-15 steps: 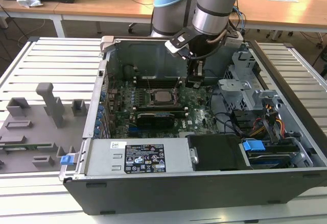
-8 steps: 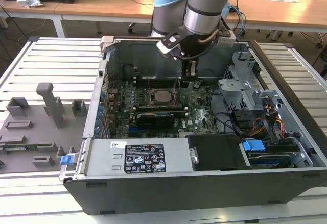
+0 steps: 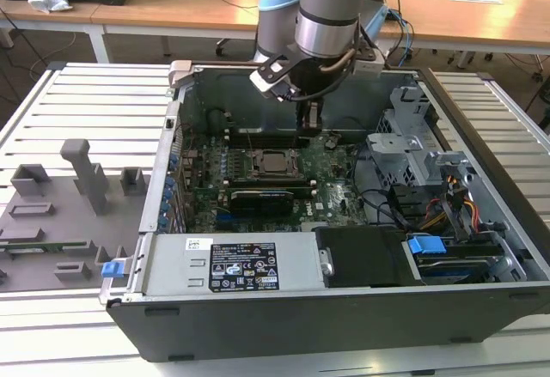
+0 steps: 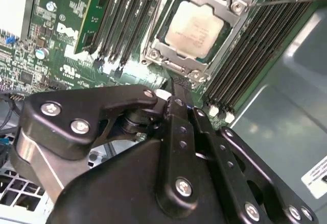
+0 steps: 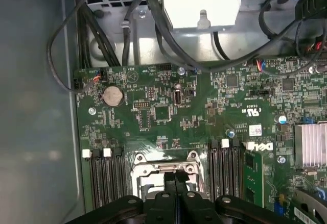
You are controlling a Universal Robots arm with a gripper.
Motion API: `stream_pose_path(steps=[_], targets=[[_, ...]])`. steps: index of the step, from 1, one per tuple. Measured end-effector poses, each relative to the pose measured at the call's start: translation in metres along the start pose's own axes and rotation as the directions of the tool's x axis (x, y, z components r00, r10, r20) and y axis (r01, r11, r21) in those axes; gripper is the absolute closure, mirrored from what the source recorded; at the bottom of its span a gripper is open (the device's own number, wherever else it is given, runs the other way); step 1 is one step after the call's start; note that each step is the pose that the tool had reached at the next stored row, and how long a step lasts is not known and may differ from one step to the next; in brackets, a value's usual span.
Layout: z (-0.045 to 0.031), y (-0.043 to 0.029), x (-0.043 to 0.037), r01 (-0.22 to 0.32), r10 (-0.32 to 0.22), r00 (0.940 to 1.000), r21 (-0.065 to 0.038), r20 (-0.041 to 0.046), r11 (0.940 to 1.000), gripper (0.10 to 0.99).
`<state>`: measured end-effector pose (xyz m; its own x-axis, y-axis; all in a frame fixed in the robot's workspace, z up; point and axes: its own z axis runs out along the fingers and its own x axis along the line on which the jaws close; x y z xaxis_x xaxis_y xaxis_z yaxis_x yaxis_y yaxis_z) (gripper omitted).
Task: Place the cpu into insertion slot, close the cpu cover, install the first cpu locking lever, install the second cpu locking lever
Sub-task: 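Close the cpu cover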
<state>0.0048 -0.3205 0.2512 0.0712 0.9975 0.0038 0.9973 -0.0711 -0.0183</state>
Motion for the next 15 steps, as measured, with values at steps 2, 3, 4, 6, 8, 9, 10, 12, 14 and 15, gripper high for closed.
stream_pose_path(steps=[2, 3, 4, 6, 8, 9, 10, 12, 14, 15], targets=[[0.0023, -0.0083, -0.0031, 0.001, -0.001, 1.0, -0.012, -0.0025, 0.9999, 0.98], [0.0031, -0.0097, -0.0049, 0.001, -0.001, 1.0, -0.016, -0.0031, 0.9999, 0.98], [0.0037, -0.0107, -0.0063, 0.002, -0.002, 1.0, -0.018, -0.0037, 0.9998, 0.98], [0.0062, -0.0157, -0.0111, 0.003, -0.003, 1.0, -0.026, -0.0066, 0.9997, 0.98], [0.0072, -0.0191, -0.0121, 0.004, -0.004, 1.0, -0.029, -0.008, 0.9996, 0.98], [0.0085, -0.0232, -0.0126, 0.006, -0.006, 0.9999, -0.031, -0.0092, 0.9995, 0.98], [0.0093, -0.0259, -0.0128, 0.007, -0.008, 0.9999, -0.033, -0.0095, 0.9994, 0.98], [0.0136, -0.042, -0.0139, 0.011, -0.012, 0.9999, -0.038, -0.0111, 0.9992, 0.98], [0.014, -0.0441, -0.014, 0.016, -0.016, 0.9998, -0.038, -0.0108, 0.9991, 0.98], [0.014, -0.0441, -0.014, 0.025, -0.025, 0.9996, -0.038, -0.0104, 0.999, 0.98]])
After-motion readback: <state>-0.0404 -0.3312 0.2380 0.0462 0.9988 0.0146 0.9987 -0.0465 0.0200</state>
